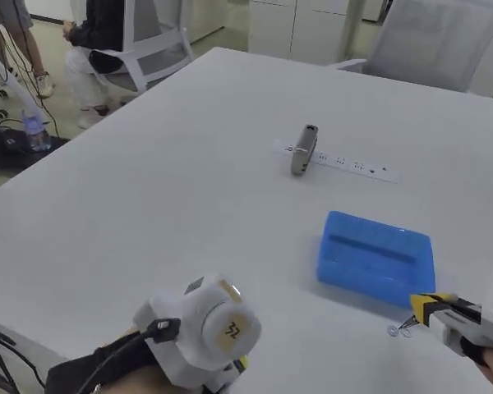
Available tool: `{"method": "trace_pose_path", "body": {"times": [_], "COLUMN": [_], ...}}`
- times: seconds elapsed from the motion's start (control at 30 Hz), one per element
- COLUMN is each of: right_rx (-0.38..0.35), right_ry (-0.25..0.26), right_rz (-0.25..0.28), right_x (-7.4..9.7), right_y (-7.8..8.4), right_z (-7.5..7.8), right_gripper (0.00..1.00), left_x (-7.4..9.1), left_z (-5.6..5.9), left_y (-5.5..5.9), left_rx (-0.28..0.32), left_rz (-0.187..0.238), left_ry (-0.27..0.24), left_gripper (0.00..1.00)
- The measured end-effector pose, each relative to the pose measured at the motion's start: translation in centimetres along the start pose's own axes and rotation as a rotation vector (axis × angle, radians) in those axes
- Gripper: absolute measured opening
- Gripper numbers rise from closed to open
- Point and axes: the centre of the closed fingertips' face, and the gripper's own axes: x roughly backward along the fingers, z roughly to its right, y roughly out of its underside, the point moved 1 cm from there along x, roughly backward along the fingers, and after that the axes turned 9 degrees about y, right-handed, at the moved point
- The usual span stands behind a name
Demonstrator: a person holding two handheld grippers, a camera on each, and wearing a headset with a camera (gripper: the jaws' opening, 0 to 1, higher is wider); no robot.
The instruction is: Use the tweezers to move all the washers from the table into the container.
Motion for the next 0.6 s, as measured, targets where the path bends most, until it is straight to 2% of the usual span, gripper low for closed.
{"method": "trace_pose_path", "body": {"times": [0.07, 0.1, 0.13, 0.17, 0.2, 0.23, 0.3, 0.33, 0.43, 0.5, 0.6], "right_rx": [-0.006, -0.008, -0.013, -0.015, -0.016, -0.013, -0.007, -0.006, 0.005, 0.013, 0.011], "right_ry": [0.002, 0.003, 0.003, 0.001, 0.000, 0.000, -0.005, -0.006, -0.008, -0.009, -0.018], "right_rz": [0.002, 0.004, 0.009, 0.011, 0.012, 0.015, 0.014, 0.014, 0.008, 0.004, -0.004], "right_x": [0.4, 0.3, 0.2, 0.2, 0.2, 0.2, 0.2, 0.2, 0.1, -0.2, -0.4], "right_y": [-0.2, -0.2, -0.3, -0.5, -0.5, -0.6, -0.6, -0.6, -0.4, -0.2, -0.1], "right_z": [0.0, 0.2, 0.3, 0.2, 0.1, 0.1, 0.0, 0.0, -0.1, -0.2, -0.4], "right_gripper": [0.02, 0.02, 0.02, 0.02, 0.02, 0.02, 0.02, 0.02, 0.02, 0.02, 0.02], "left_x": [-0.2, -0.4, -0.4, -0.6, -0.9, -1.0, -1.6, -1.7, -1.9, -1.9, -1.9], "left_z": [0.3, 0.1, 0.0, 0.1, -0.2, -0.2, -0.1, -0.4, -0.2, -0.2, -0.8], "left_y": [0.6, 0.6, 1.0, 1.8, 1.8, 2.3, 2.1, 2.6, 3.1, 2.9, 2.9], "left_rx": [0.022, 0.026, 0.040, 0.071, 0.078, 0.099, 0.089, 0.092, 0.101, 0.084, 0.071], "left_rz": [-0.034, -0.035, -0.058, -0.107, -0.105, -0.128, -0.138, -0.158, -0.186, -0.174, -0.189], "left_ry": [0.035, 0.026, 0.026, 0.048, 0.057, 0.068, 0.073, 0.071, 0.086, 0.088, 0.071], "left_gripper": [0.26, 0.23, 0.22, 0.20, 0.20, 0.17, 0.14, 0.13, 0.12, 0.08, 0.00]}}
